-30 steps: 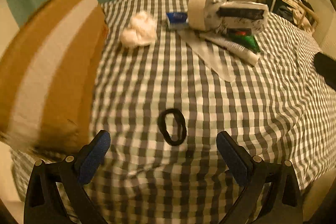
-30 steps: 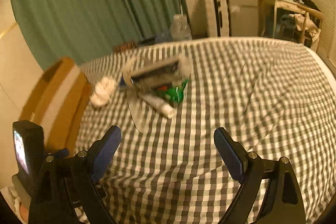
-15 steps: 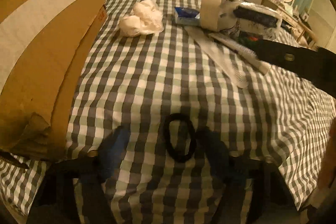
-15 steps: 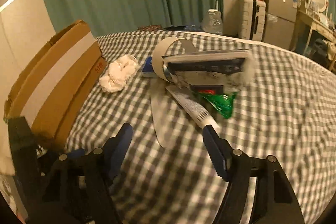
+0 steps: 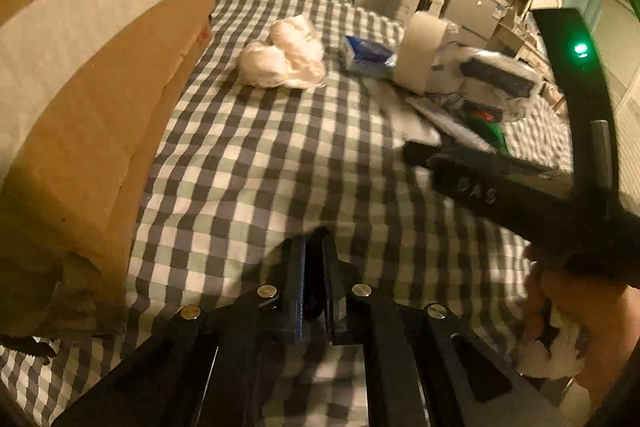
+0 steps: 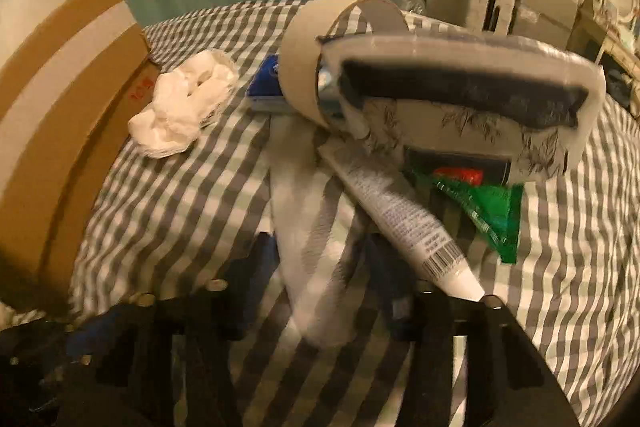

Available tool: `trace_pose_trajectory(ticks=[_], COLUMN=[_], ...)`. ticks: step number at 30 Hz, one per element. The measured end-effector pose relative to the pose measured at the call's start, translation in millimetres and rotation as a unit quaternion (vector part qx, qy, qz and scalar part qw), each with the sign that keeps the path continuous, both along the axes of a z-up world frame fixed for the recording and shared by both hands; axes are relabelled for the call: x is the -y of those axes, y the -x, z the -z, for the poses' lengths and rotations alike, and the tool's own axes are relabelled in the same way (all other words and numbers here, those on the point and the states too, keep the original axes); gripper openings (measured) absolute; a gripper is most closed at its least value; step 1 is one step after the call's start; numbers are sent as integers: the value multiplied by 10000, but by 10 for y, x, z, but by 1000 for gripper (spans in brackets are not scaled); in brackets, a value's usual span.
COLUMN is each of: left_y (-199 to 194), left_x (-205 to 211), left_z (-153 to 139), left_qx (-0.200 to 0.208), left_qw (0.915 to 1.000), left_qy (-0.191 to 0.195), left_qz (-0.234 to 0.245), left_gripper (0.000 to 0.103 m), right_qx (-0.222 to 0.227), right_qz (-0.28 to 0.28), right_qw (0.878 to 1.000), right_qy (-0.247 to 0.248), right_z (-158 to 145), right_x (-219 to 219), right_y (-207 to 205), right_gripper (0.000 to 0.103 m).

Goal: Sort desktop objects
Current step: 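Grasp the black hair tie with the left gripper while the right gripper grasps the white comb, then carry the hair tie and comb to the box and release both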

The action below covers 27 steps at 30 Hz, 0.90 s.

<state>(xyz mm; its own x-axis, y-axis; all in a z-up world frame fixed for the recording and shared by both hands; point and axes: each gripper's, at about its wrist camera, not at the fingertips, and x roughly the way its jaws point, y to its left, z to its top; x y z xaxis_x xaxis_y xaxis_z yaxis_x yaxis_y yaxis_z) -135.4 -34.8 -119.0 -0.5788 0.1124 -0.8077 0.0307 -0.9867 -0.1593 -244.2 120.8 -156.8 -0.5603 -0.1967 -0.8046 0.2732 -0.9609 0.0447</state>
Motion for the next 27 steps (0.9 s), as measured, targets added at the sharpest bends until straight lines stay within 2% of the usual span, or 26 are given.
trace_pose_trajectory(ticks=[6, 13, 15, 22, 27], left_y=[17, -50, -121, -285, -494], left_x=[62, 84, 58, 93, 111], left_z=[-5, -153, -229, -486, -832], left_qx=[-81, -263, -292, -532, -831], left_qw=[9999, 9996, 9996, 9979, 9955], left_qy=[41, -124, -46, -366, -445], left_qz=[-86, -70, -20, 75, 103], left_gripper=[7, 7, 7, 7, 7], right_qx=[187, 629, 658, 457, 247], right_qz=[-64, 139, 263, 347, 477], right_qw=[9998, 9971, 9964, 9941, 9913], right_qy=[-92, 408, 464, 925, 1203], right_z=[-91, -214, -254, -574, -857], right_x=[-23, -246, -281, -247, -276], right_y=[-276, -754, -912, -1380, -1590], right_gripper=[26, 26, 26, 26, 26])
